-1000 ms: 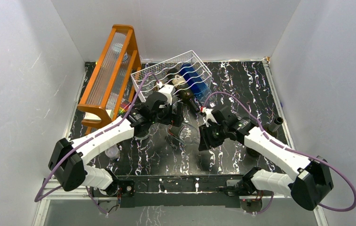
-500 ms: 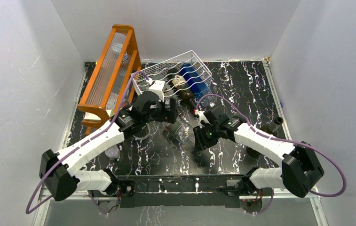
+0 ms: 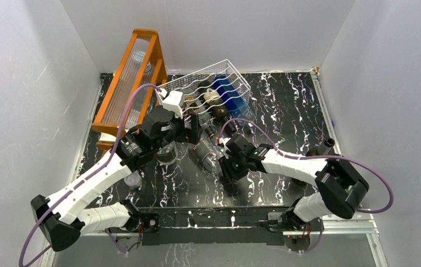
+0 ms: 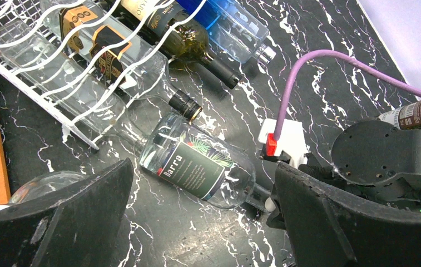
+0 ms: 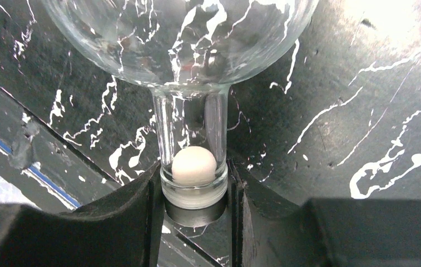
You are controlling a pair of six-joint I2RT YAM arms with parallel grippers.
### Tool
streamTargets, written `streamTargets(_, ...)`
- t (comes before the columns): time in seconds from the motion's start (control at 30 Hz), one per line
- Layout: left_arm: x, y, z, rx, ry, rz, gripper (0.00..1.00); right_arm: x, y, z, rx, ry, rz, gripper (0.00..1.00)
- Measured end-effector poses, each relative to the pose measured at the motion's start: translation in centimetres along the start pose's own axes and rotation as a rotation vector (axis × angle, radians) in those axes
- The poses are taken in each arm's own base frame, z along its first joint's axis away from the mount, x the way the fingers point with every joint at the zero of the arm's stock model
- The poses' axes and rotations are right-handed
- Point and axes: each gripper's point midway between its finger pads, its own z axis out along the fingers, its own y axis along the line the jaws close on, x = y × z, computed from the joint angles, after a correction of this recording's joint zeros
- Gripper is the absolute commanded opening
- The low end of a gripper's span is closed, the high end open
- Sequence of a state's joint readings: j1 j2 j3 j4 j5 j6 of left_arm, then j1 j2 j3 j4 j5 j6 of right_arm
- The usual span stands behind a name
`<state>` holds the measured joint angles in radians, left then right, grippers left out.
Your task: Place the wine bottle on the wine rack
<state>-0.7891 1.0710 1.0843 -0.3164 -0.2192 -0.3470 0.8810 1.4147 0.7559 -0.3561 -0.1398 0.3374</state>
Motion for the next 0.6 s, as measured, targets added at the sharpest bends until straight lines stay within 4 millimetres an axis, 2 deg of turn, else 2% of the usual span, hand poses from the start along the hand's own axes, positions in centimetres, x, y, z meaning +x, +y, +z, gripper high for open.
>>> streamTargets(0.2,-0.4,0.2,-0.6,-0.003,-0.014,0.009,0.98,-0.2,0.0,0.5,0.004,-0.006,-0.01,0.57)
streamTargets(0.33,-0.9,0.3,-1.3,-0.004,-0.03,0.019,0.98,-1.1,-0.9,1.5,0.047,-0.039,-0.028,0.66)
streamTargets(0.6,-1.0,0.8,-1.5,-0.021,-0.033,0.036,0.98,-2.8,-1.2,1.8,0.061,-0.106,-0.074,0.69)
